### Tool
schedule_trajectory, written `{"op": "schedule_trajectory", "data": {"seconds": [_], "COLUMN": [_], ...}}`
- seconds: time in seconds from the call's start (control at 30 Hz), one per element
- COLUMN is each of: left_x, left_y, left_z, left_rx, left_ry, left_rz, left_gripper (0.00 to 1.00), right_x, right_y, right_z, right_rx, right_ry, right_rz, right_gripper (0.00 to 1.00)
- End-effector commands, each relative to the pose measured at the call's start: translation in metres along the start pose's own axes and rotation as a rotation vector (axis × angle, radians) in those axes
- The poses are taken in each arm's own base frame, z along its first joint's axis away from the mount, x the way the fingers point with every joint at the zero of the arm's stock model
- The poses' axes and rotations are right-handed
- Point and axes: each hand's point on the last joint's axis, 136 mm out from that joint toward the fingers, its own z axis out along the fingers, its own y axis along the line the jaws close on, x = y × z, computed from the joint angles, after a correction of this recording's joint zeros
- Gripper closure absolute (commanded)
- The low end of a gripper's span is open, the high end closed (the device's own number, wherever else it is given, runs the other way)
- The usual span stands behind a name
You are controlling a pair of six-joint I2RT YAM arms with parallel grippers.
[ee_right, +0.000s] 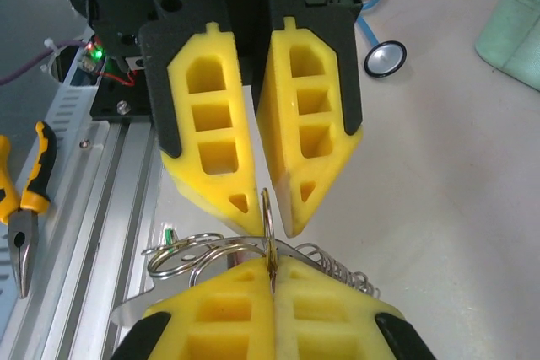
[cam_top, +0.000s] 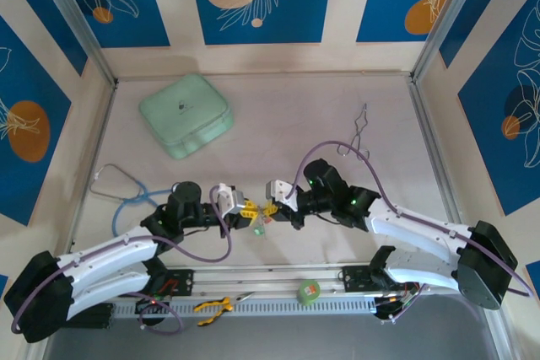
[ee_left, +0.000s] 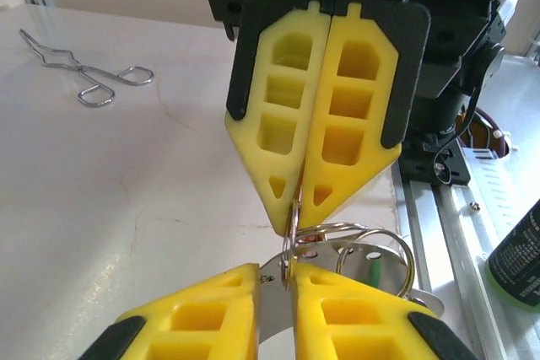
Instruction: Put the keys on the keyring
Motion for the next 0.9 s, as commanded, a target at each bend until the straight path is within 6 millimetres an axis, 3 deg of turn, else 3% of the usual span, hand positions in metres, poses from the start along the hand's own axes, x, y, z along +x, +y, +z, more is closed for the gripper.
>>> {"op": "schedule_trajectory", "data": {"seconds": [0.0,0.33,0.73,0.87], "left_x": [0.002,-0.009,-0.006,-0.006], "left_y": [-0.004,-0.008,-0.011,-0.012], "left_z": [-0.001,-0.002,0.0,0.0], "left_rx": [0.023,0.047,0.072,0.08], "left_ry": [0.066,0.043,0.063,0.064], "left_rz": [0.029,0.04,0.026,0.03], "left_gripper": [0.85,0.82,0.89,0.98], "right_x": [-0.002,0.009,-0.007,-0.011], "right_y": [0.007,0.004,0.012,0.012], "right_z": [-0.004,0.002,0.006,0.004], "right_rx": [-0.061,-0.068,-0.099,-0.096], "right_ry": [0.055,0.204,0.196,0.173], "right_rz": [-0.028,-0.048,-0.088,-0.086], "right_gripper": [1.0,1.0,1.0,1.0]}}
